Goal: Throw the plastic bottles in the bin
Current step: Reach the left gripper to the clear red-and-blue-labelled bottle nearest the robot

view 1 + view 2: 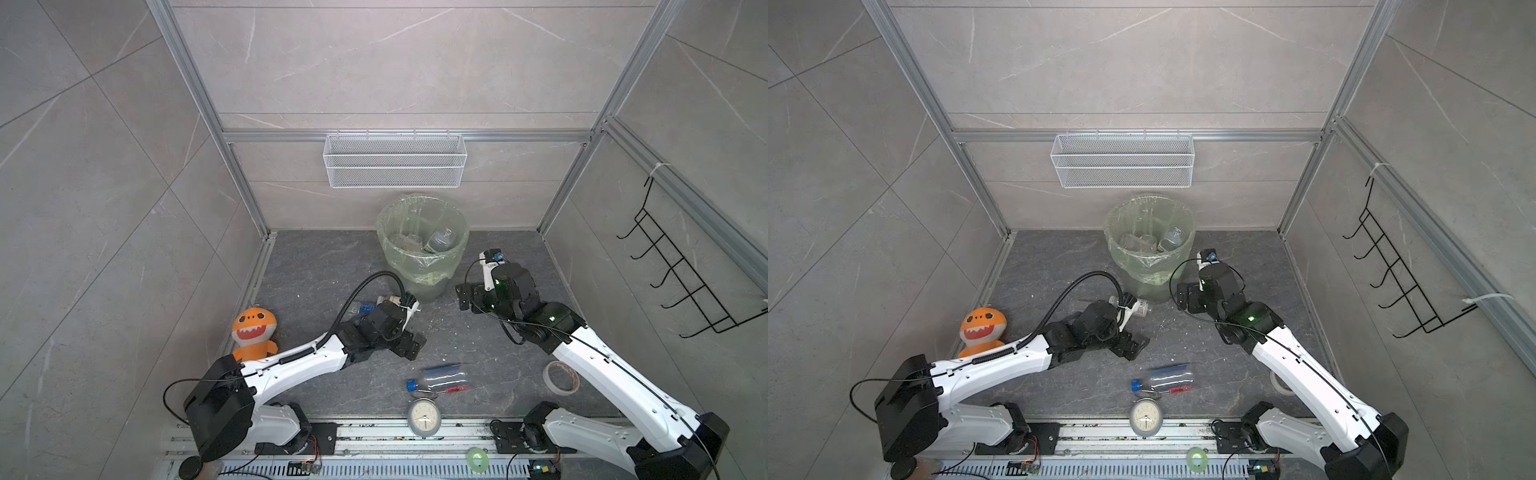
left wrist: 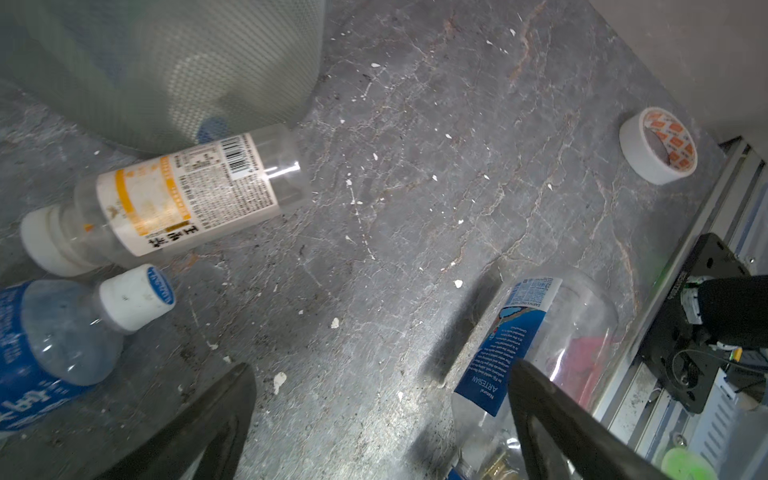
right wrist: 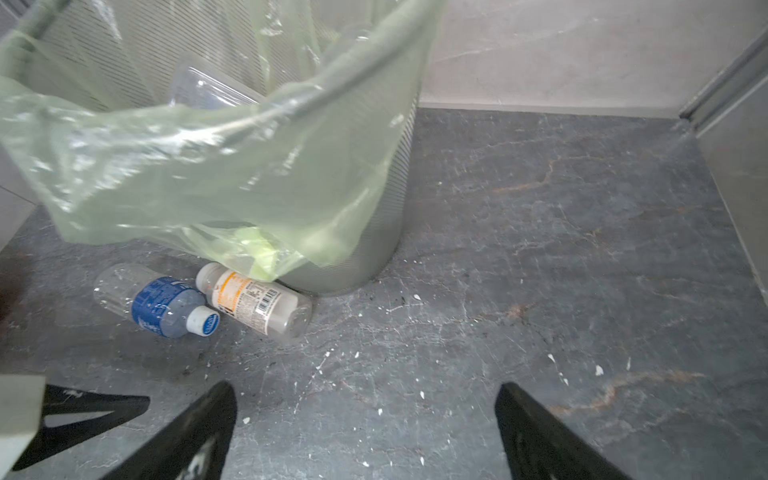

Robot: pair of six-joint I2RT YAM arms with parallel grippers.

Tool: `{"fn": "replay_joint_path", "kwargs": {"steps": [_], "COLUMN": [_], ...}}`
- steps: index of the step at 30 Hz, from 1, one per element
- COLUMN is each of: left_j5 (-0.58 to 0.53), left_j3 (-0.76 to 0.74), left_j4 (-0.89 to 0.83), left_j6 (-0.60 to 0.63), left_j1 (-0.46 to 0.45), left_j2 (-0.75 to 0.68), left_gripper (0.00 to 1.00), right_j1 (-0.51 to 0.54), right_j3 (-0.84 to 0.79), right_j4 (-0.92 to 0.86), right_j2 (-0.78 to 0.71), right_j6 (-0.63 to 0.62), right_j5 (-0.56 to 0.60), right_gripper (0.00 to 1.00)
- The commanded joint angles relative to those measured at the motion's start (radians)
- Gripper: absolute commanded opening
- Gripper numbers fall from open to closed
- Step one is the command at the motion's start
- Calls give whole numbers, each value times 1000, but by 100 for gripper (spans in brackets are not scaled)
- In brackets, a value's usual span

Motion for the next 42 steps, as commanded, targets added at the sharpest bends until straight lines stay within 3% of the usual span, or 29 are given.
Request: {"fn": "replay_joint_path", "kwargs": {"steps": [1, 19, 42], "left_j5": [-26, 45, 47], "left_j3": [63, 195, 305], "left_j4": [-25, -98, -154], "left_j6": [86, 202, 207], "left_j1": [-41, -203, -316], "left_j2": [45, 215, 359], "left_gripper": [96, 92, 92], "right_j1": [-47, -327, -468], "right_j3": [-47, -213, -262], "right_j4": [1, 65, 114], "right_j2": [-42, -6, 3], "right_j6": [56, 89, 133], "right_j5": [-31, -230, -357], "right_gripper": [100, 100, 100]}}
